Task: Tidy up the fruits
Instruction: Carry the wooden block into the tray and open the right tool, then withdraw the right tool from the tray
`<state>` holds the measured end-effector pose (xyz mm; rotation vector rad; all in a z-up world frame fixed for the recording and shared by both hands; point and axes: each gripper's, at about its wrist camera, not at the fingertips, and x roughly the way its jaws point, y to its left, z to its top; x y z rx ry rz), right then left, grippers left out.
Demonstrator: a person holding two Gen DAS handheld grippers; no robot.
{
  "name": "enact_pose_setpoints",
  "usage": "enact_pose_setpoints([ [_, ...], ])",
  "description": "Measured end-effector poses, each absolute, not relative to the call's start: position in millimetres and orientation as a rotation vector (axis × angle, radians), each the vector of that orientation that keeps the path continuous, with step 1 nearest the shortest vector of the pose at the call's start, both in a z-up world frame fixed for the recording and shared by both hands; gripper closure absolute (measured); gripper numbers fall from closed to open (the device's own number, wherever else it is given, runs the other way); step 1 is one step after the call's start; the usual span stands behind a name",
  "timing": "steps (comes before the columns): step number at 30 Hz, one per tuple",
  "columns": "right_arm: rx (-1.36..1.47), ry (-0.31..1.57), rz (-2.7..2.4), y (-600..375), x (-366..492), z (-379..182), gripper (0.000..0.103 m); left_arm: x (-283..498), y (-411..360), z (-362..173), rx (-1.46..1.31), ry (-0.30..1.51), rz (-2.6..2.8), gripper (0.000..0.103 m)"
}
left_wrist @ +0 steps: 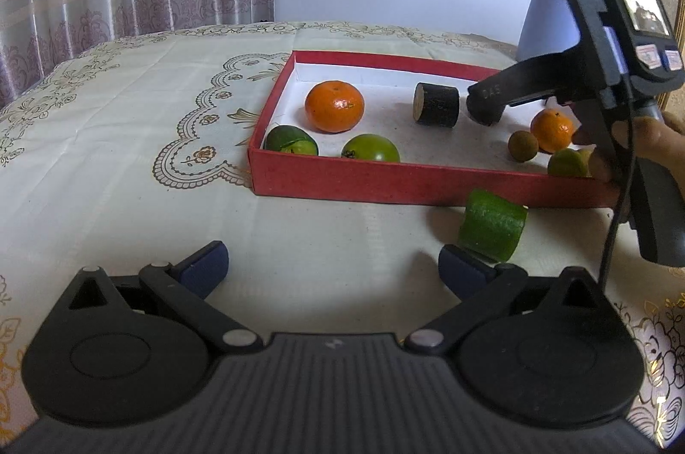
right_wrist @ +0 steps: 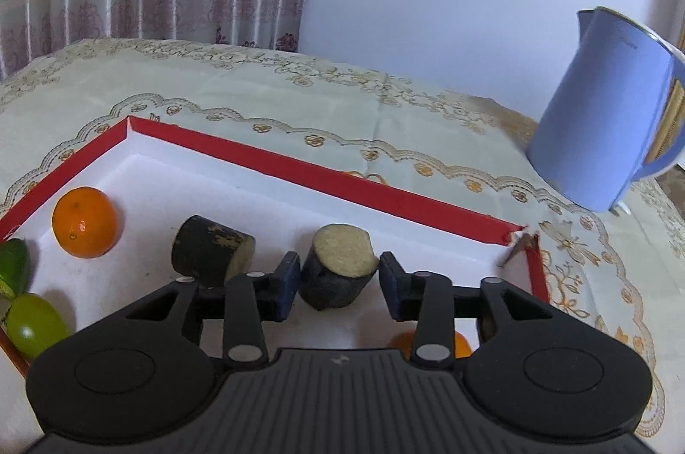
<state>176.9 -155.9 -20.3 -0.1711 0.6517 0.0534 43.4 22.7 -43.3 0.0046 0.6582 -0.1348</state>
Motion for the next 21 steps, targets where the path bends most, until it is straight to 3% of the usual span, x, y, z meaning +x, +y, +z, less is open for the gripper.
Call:
enact_pose_setpoints([
  [4, -0.167, 0.636, 0.048, -160.6, 170.9, -17.7, 0.048, 43.4, 22.8, -43.2, 0.003, 0.658, -0.135, 0.000],
  [9, -0.170, 0.629, 0.066, -160.7, 159.6, -14.7, 0.047, 43.3, 23.1, -43.2, 0.003, 0.658, -0.135, 0.000],
  [14, -0.142, 0.610, 0.060, -167.6, 138.5, -10.7, 0.036, 43.3, 23.0, -43.3, 0.004, 0.658, -0.135, 0.000],
  [21, -0.062, 0.604, 0.094, -181.0, 108.2, 1.1, 0.034, 43.3, 22.8, -43.3, 0.004, 0.658, -0.135, 0.000],
])
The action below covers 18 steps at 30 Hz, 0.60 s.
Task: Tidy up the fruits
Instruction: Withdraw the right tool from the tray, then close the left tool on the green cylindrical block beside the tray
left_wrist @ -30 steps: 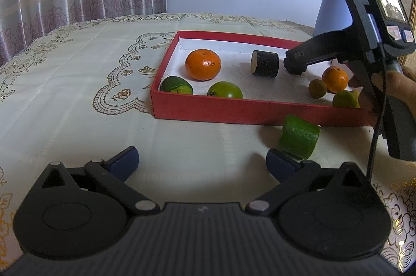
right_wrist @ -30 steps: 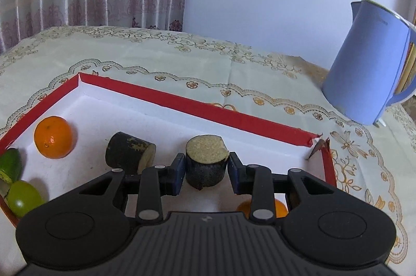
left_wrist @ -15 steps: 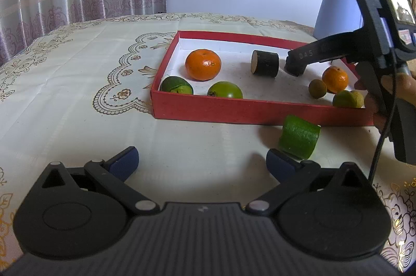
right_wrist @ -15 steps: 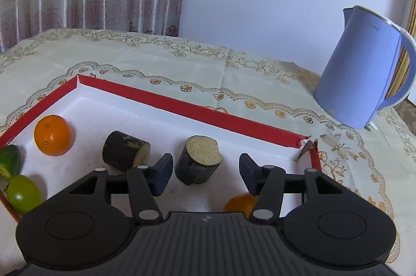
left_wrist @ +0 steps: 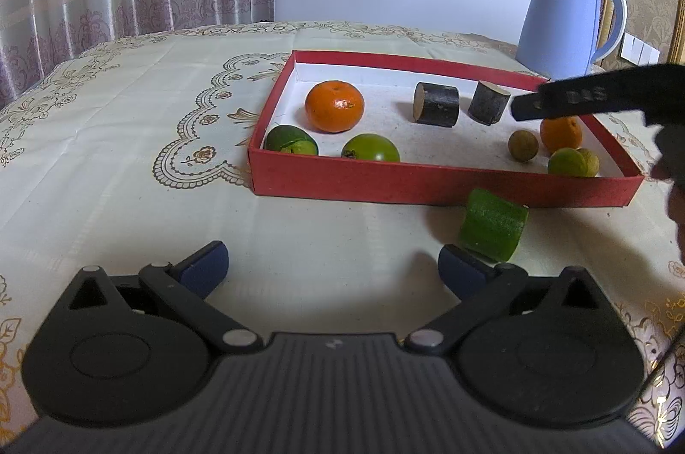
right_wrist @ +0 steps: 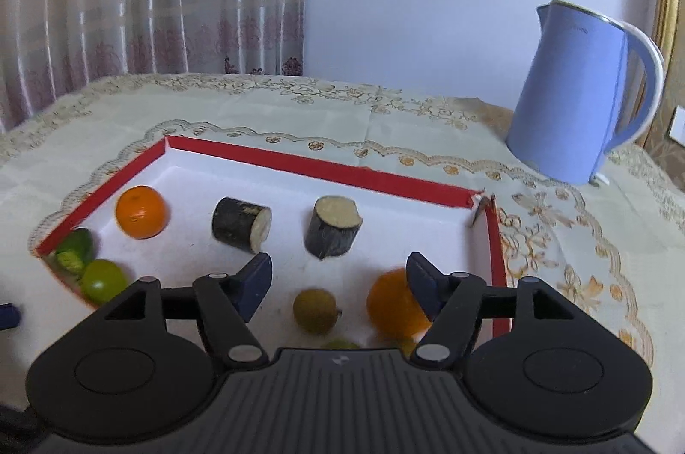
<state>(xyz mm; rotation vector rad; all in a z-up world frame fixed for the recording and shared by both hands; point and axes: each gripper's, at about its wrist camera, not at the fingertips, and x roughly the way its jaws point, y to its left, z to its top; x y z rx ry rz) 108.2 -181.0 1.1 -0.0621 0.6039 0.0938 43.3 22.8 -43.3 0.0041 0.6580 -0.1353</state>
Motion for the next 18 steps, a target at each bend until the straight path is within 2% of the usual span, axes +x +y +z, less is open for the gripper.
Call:
enact_pose_setpoints([
  [5, -0.043, 0.596, 0.110, -188.6, 84.5, 4.5, 0.032, 43.3, 22.9, -43.3, 0.006, 0.658, -0.135, 0.000],
  [7, -0.034, 0.591, 0.116, -191.6, 76.4, 4.8, 0.028, 43.4, 22.7, -43.4, 0.006, 0.659, -0.135, 0.000],
  [18, -0.080, 0.539, 0.112, -202.1, 26.5, -21.2, 0.025, 44.6, 19.8, -43.9, 0.022, 0.663, -0.130, 0.000],
])
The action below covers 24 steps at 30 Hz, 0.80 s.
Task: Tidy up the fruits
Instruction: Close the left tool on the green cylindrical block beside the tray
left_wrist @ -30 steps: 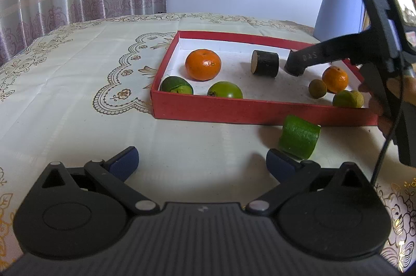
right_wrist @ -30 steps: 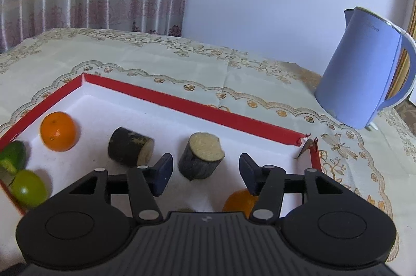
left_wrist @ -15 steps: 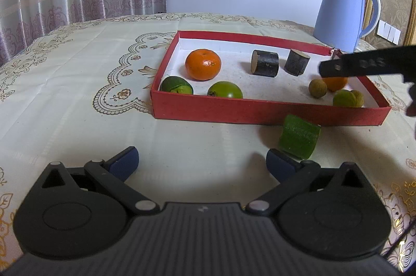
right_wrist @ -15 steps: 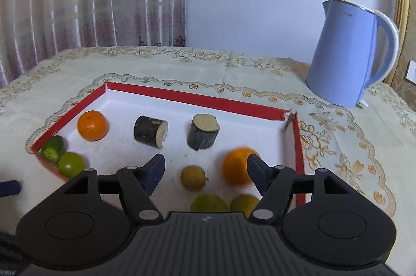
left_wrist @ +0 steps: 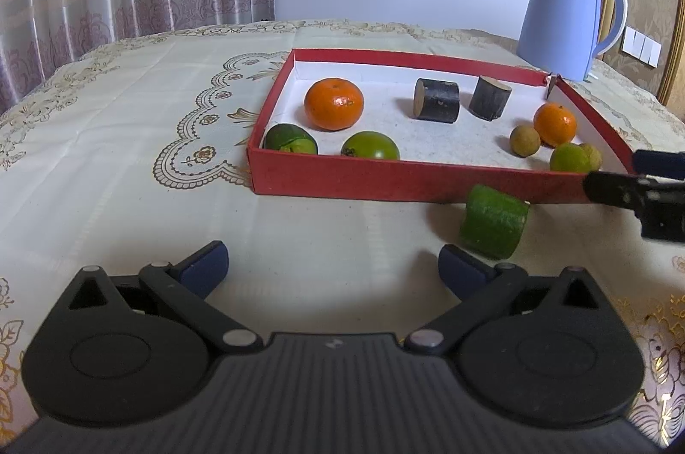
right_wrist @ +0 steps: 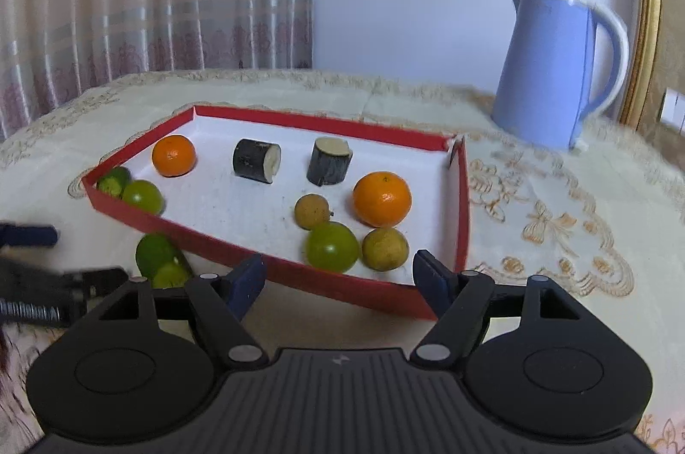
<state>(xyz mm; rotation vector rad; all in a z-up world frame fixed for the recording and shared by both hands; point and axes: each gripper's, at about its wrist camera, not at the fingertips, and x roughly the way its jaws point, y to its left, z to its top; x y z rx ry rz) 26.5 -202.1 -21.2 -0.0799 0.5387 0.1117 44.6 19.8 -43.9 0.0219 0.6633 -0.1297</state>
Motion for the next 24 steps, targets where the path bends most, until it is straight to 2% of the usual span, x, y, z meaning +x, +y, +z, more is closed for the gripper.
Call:
enact_pose_setpoints([
  [5, -0.064, 0.528, 0.128, -204.3, 8.2, -26.6, 0.019, 45.1, 19.6, -44.2, 0.025, 0.664, -0.129, 0.000],
  [10, -0.098, 0.548, 0.091, -205.9, 9.1, -37.5, 0.019, 44.9, 19.1, -44.1, 0.026, 0.665, -0.128, 0.000],
  [15, -0.002, 0.622, 0.097, -222.0, 20.5, -46.9, 0.019, 45.0, 19.5, -43.3, 0.022, 0.664, -0.130, 0.000],
  [17, 0.028, 0.637, 0.116, -225.7, 21.8, -48.6, 0.014, 45.5, 19.7, -43.0, 0.020, 0.663, -0.132, 0.000],
  [24, 0.016, 0.646, 0.123, -223.1, 23.0, -49.3, 0.010, 39.5, 23.2, -40.4, -0.002, 0.641, -0.169, 0.000],
])
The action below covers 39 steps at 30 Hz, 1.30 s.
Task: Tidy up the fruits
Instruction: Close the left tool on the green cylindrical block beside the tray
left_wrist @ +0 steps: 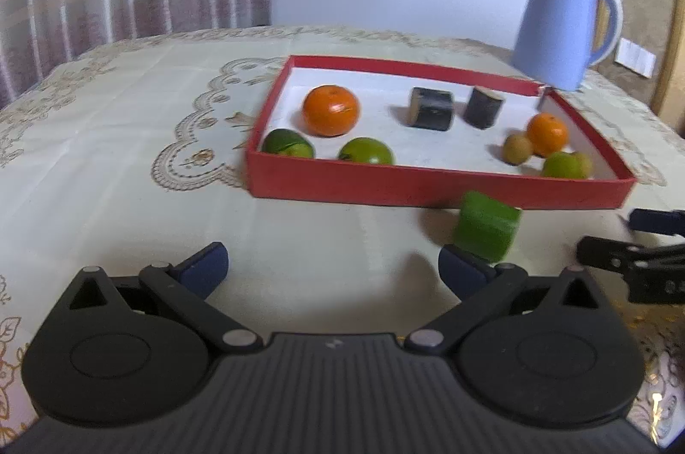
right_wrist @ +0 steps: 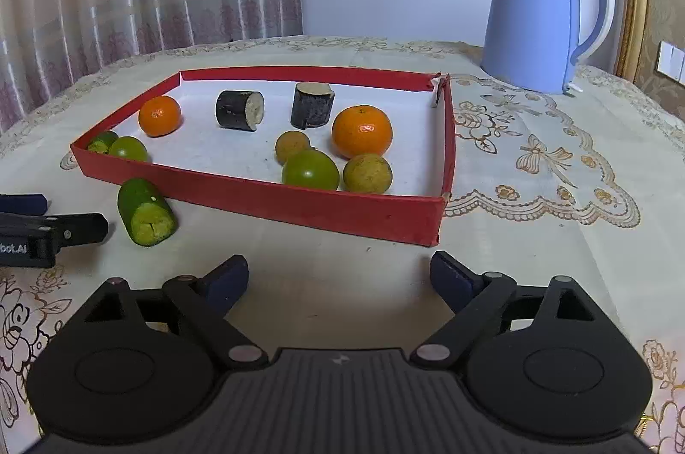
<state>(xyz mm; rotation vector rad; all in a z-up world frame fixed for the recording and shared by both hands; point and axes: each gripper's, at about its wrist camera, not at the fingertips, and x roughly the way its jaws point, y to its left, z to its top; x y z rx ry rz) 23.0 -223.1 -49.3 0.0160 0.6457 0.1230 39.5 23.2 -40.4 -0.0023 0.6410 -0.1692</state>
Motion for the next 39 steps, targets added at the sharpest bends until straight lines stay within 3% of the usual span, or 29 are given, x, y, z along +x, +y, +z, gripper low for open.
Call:
enact_pose_setpoints([
  [7, 0.020, 0.646, 0.128, -223.3, 23.5, -49.2, 0.009, 25.6, 7.3, -25.1, 0.059, 0.568, -0.261, 0.000],
  [12, 0.032, 0.644, 0.132, -224.4, 23.1, -49.0, 0.009, 20.1, -22.5, -22.3, 0.265, 0.500, -0.295, 0.000],
  [30, 0.057, 0.638, 0.139, -227.7, 22.2, -48.3, 0.008, 51.2, -36.6, -40.6, 0.278, 0.600, -0.364, 0.001],
  [32, 0.057, 0.638, 0.139, -227.8, 22.2, -48.3, 0.008, 50.3, -35.7, -39.5, 0.279, 0.581, -0.352, 0.020],
  [34, 0.057, 0.638, 0.139, -227.7, 22.2, -48.2, 0.008, 50.5, -37.4, -40.5, 0.290, 0.580, -0.352, 0.020],
  [39, 0.057, 0.638, 0.139, -227.7, 22.2, -48.1, 0.008, 45.4, -41.7, -40.3, 0.317, 0.559, -0.386, 0.035],
])
